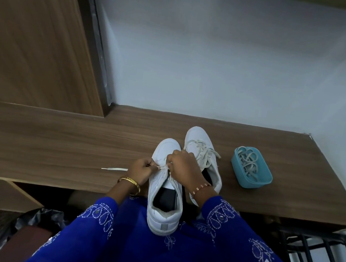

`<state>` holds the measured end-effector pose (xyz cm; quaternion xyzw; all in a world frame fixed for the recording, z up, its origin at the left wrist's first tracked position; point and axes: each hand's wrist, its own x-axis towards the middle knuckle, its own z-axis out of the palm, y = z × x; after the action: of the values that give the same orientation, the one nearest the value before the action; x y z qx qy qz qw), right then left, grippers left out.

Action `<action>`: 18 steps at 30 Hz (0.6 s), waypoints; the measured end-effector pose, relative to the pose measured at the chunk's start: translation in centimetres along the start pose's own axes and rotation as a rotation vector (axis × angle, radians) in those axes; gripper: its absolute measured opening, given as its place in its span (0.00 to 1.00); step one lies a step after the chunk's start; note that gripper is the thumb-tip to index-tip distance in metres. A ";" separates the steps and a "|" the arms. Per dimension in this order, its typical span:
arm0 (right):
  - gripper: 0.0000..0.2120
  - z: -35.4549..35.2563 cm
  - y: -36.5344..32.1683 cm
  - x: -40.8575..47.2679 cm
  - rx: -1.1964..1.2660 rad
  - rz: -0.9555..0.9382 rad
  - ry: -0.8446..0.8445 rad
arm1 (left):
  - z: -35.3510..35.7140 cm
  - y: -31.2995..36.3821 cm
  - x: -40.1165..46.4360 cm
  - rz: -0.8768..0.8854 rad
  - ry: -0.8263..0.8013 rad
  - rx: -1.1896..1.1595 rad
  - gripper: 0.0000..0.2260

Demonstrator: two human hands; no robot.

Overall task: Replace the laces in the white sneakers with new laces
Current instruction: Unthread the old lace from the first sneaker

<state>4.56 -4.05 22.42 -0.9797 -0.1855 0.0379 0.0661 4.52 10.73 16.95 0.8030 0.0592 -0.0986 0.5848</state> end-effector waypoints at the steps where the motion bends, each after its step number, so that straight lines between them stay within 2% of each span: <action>1: 0.11 0.1 0.1 0.1 0.016 0.036 0.016 | 0.0 0.0 0.0 -0.004 0.003 -0.009 0.11; 4: 0.09 -0.6 0.5 0.2 0.056 0.132 0.099 | -0.1 -0.3 0.1 -0.015 0.008 -0.052 0.16; 7: 0.07 -1.9 1.3 0.0 -0.026 0.233 0.363 | -0.1 -0.4 0.1 -0.018 -0.002 -0.095 0.17; 11: 0.07 -2.8 3.0 -0.3 0.143 0.404 0.595 | 0.1 -0.6 -0.1 -0.006 0.020 -0.089 0.17; 13: 0.07 -2.5 3.1 -0.6 -0.017 0.358 0.553 | 0.2 -0.7 0.0 0.006 0.033 -0.057 0.16; 16: 0.17 -0.5 2.1 -0.4 -0.056 0.158 0.377 | 0.1 -0.8 0.2 0.009 0.037 -0.041 0.16; 18: 0.16 0.4 1.2 -0.3 -0.115 0.017 0.218 | 0.1 -0.7 0.2 0.012 0.023 -0.039 0.14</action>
<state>4.62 -5.22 21.91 -0.9817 -0.1706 -0.0791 0.0294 4.52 10.85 16.26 0.7927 0.0629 -0.0848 0.6004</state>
